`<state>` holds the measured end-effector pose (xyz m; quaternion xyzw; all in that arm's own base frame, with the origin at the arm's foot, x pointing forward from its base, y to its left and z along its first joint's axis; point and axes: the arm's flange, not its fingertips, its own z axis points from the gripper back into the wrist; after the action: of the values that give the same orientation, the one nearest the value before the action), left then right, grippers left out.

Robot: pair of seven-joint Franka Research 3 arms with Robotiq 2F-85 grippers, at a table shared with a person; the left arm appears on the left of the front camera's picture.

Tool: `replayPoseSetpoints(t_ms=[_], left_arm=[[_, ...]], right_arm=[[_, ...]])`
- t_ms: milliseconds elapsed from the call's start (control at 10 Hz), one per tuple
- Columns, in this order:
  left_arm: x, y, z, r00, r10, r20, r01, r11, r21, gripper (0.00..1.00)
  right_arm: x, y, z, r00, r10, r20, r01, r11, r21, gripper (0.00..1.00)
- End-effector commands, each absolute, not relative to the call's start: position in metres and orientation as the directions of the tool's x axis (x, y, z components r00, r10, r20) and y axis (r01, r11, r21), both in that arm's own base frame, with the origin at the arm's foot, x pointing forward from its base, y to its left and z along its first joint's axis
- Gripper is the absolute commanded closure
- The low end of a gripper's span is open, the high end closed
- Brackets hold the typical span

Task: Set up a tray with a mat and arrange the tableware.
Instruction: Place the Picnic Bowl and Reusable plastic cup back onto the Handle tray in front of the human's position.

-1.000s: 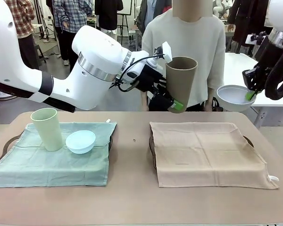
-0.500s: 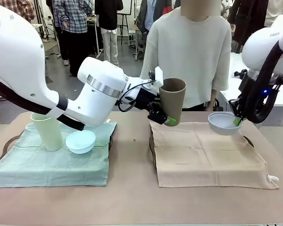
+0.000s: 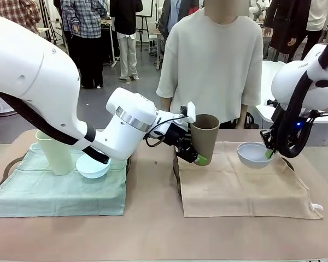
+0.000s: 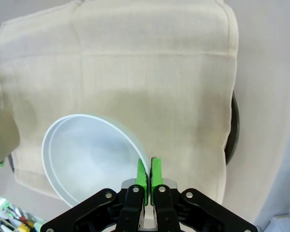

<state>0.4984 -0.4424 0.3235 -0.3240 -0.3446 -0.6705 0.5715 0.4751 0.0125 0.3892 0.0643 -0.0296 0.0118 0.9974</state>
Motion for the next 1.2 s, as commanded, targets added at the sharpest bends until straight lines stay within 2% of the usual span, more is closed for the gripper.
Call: replayPoseSetpoints(t_ms=[0,300,400,500,1100], left_arm=[[0.507,-0.459,0.325,-0.137,-0.553,0.822,0.990,-0.108,0.092,0.20],[0.506,-0.472,0.318,-0.087,-0.531,0.843,0.988,-0.152,0.007,0.20],[0.504,-0.462,0.316,-0.133,-0.545,0.828,0.989,-0.126,0.077,0.20],[0.504,-0.462,0.316,-0.133,-0.545,0.828,0.989,-0.126,0.077,0.20],[0.508,-0.485,0.301,-0.145,-0.524,0.839,0.977,-0.211,0.038,0.20]], right_arm=[[0.478,0.005,0.369,0.997,0.033,0.073,-0.044,0.987,0.155,0.96],[0.482,0.002,0.362,0.995,0.059,0.082,-0.074,0.979,0.191,0.96],[0.471,0.001,0.385,0.998,0.030,0.062,-0.042,0.979,0.198,0.96],[0.481,0.007,0.363,0.998,0.031,0.054,-0.039,0.987,0.156,0.96],[0.481,0.010,0.361,0.997,0.033,0.068,-0.044,0.986,0.159,0.96]])
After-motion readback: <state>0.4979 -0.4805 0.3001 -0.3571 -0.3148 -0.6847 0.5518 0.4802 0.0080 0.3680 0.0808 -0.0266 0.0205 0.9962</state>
